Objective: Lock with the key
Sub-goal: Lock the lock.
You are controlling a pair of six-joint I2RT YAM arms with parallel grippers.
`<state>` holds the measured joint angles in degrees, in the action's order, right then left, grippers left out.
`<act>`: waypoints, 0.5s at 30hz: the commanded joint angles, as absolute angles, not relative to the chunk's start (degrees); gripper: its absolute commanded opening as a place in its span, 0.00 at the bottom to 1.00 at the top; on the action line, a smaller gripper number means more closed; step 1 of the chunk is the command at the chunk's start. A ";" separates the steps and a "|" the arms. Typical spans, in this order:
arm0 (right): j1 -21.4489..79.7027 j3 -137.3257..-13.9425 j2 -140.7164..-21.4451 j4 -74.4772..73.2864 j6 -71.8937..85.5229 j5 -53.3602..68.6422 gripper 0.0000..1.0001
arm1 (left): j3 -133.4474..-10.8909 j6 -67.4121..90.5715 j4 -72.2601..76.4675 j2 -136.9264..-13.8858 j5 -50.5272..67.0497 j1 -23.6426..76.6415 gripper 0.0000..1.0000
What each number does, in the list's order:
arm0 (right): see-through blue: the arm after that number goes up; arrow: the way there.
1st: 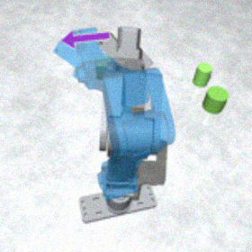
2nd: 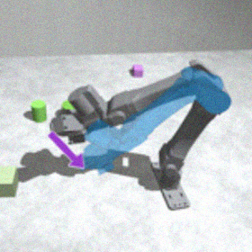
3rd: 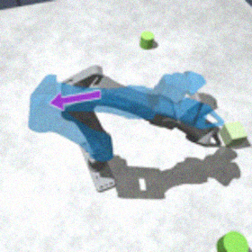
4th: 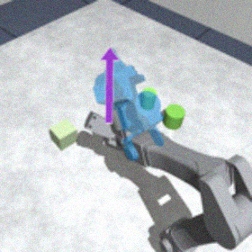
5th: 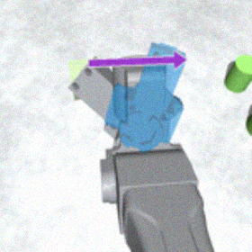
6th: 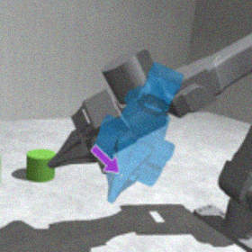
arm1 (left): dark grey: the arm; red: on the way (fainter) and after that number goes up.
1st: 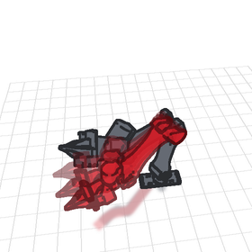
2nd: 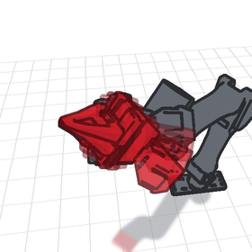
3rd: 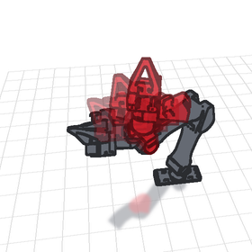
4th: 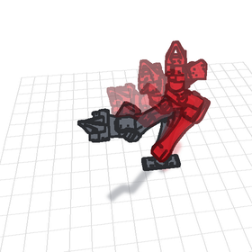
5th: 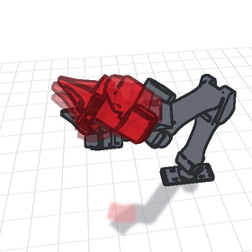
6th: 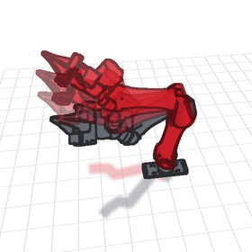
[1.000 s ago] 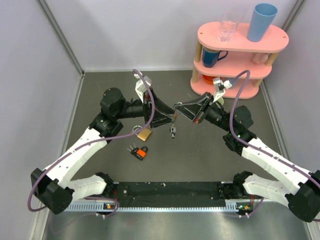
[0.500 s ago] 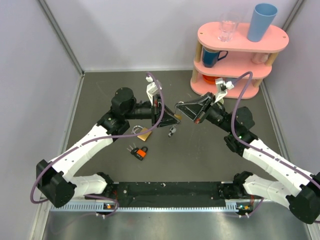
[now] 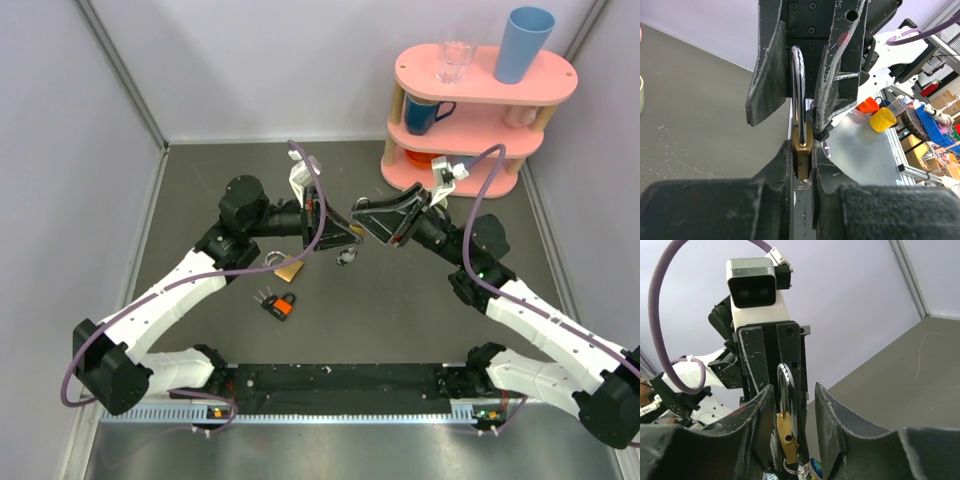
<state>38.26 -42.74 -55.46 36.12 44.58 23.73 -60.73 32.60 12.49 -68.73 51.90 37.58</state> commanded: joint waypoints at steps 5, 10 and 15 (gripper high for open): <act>38.50 -46.58 -53.88 32.87 41.05 27.77 0.41 | -59.50 32.70 17.05 -65.57 55.72 37.79 0.00; 38.23 -47.81 -54.49 34.19 41.84 31.81 0.41 | -59.15 32.34 16.17 -64.78 57.13 37.79 0.00; 38.23 -48.69 -54.41 35.33 43.06 33.31 0.41 | -58.80 32.61 16.08 -64.42 58.01 37.79 0.00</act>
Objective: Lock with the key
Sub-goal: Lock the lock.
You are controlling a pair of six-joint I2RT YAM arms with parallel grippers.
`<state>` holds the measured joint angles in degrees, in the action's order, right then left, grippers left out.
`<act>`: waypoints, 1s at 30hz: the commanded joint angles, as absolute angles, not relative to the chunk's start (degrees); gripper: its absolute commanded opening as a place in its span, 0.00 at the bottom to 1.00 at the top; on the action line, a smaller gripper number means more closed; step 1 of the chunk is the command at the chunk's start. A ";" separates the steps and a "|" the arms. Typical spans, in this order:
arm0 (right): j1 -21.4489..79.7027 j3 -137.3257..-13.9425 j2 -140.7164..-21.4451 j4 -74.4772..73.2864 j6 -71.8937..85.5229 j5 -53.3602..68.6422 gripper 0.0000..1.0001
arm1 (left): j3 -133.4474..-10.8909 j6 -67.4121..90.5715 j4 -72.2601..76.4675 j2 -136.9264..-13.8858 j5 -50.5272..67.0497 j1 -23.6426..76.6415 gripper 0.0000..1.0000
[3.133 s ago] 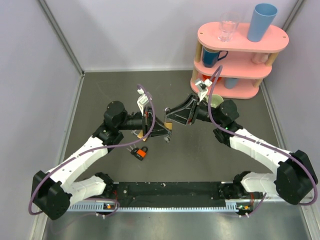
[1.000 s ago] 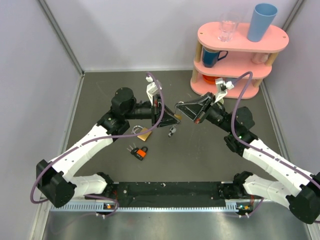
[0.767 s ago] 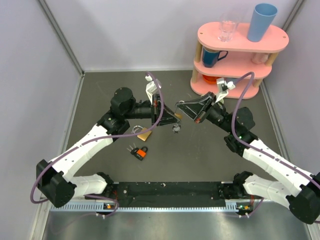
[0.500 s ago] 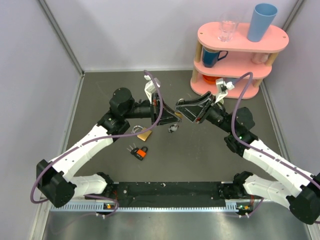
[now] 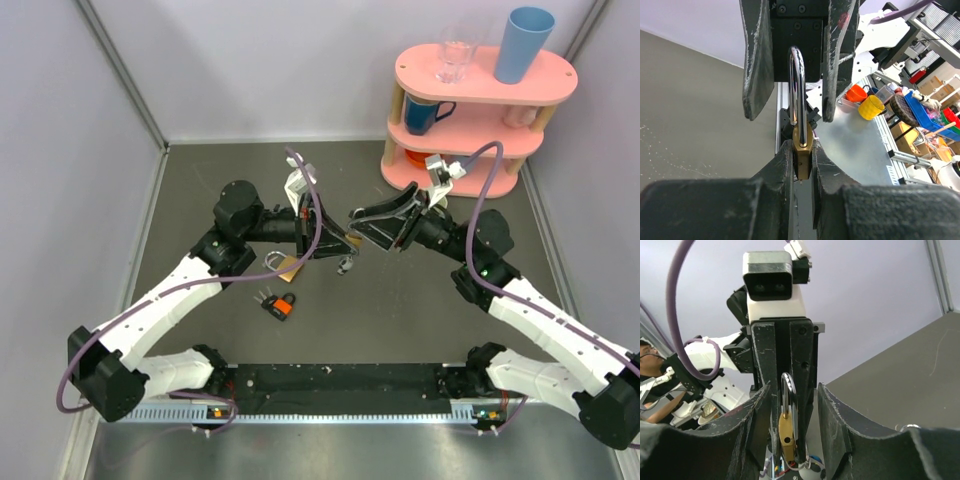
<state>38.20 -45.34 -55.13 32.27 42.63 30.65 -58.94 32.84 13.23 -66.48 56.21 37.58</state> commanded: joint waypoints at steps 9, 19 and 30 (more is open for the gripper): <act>38.15 -50.10 -54.23 35.42 44.30 33.93 0.32 | -58.54 32.96 16.35 -64.16 58.27 37.71 0.00; 38.23 -49.83 -55.02 36.47 45.27 33.57 0.00 | -58.18 33.22 16.87 -63.72 58.54 37.71 0.00; 38.23 -48.34 -54.67 37.62 44.47 33.49 0.00 | -57.92 37.52 22.75 -63.72 58.71 37.79 0.00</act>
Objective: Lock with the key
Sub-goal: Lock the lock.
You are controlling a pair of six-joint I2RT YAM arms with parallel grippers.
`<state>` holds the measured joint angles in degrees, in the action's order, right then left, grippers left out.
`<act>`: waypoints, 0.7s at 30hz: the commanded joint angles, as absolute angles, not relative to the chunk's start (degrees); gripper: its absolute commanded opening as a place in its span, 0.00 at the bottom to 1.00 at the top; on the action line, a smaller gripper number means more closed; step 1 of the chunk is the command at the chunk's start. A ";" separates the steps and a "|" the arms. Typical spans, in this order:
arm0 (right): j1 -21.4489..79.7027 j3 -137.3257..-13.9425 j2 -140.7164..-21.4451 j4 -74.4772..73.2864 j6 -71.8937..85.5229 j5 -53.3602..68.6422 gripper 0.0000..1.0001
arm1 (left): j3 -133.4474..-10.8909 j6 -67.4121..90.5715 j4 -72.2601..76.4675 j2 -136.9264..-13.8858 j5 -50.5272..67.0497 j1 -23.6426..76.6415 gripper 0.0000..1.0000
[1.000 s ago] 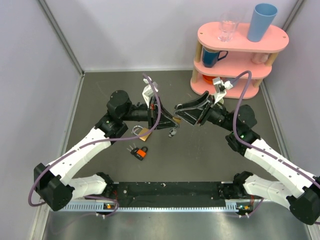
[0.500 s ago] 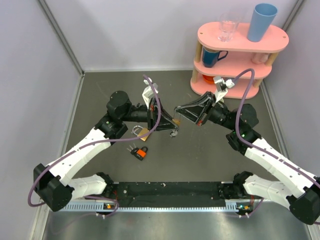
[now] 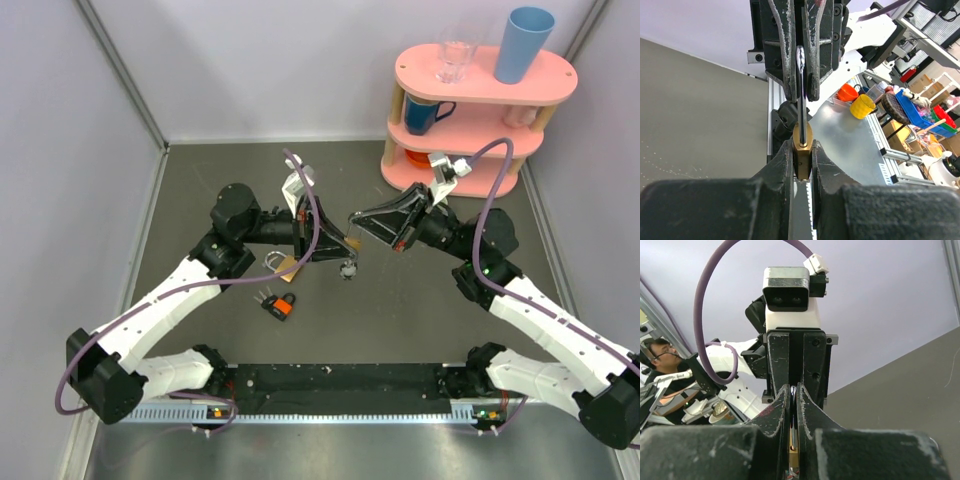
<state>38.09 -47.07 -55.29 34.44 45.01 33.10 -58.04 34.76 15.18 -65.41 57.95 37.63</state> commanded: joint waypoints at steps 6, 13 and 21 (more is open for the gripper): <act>38.23 -47.46 -54.23 37.79 44.82 33.66 0.00 | -58.01 41.48 28.82 -64.77 59.15 37.71 0.00; 38.23 -46.32 -53.79 38.14 45.53 33.57 0.00 | -58.80 42.45 30.59 -65.57 58.19 37.79 0.00; 39.20 -45.09 -53.44 37.88 45.88 33.49 0.00 | -59.76 40.08 27.78 -65.57 52.75 37.79 0.00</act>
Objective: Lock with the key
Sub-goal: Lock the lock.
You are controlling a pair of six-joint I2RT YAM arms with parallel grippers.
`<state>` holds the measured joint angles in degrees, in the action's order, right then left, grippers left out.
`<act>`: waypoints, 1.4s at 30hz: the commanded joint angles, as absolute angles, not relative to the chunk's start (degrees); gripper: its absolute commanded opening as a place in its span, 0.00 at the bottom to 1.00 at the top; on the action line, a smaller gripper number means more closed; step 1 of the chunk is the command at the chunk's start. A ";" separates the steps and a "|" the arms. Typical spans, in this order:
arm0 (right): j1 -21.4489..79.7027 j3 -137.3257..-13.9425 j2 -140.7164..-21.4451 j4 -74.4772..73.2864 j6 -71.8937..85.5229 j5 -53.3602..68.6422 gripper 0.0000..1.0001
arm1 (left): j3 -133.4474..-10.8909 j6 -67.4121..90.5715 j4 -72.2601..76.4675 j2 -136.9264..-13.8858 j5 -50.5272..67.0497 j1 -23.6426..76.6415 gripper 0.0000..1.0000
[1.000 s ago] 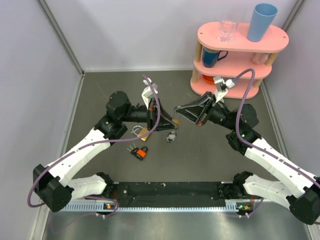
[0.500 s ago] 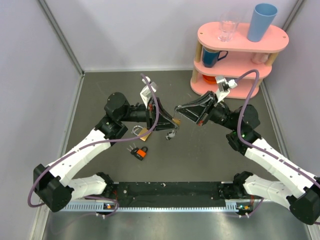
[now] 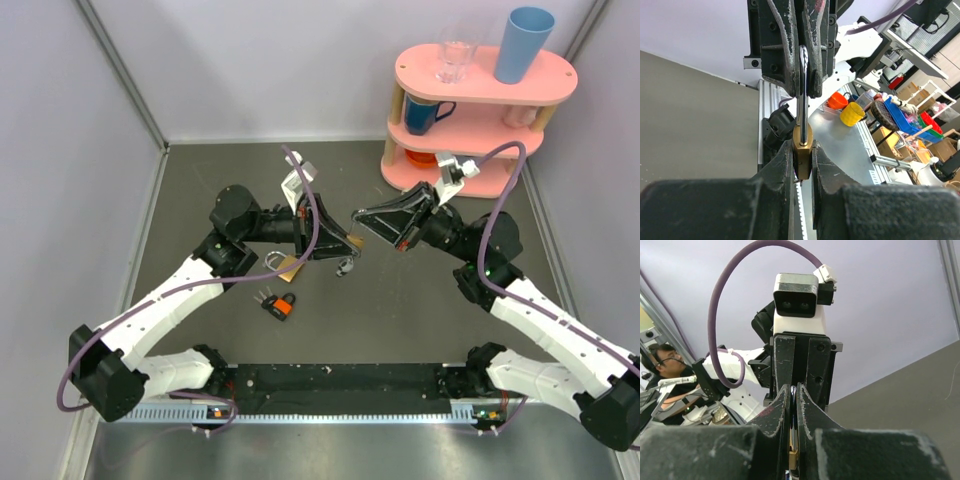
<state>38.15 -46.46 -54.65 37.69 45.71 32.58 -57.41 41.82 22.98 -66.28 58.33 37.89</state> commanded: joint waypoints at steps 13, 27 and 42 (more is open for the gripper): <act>40.87 -39.65 -51.86 37.53 46.06 31.55 0.00 | -61.08 40.43 29.53 -66.71 48.86 37.71 0.00; 41.92 -36.92 -50.63 37.36 46.49 31.11 0.00 | -61.52 43.86 35.60 -66.62 50.71 37.44 0.00; 44.03 -36.56 -50.54 35.51 46.06 29.71 0.00 | -63.19 35.95 25.14 -66.62 45.71 36.91 0.00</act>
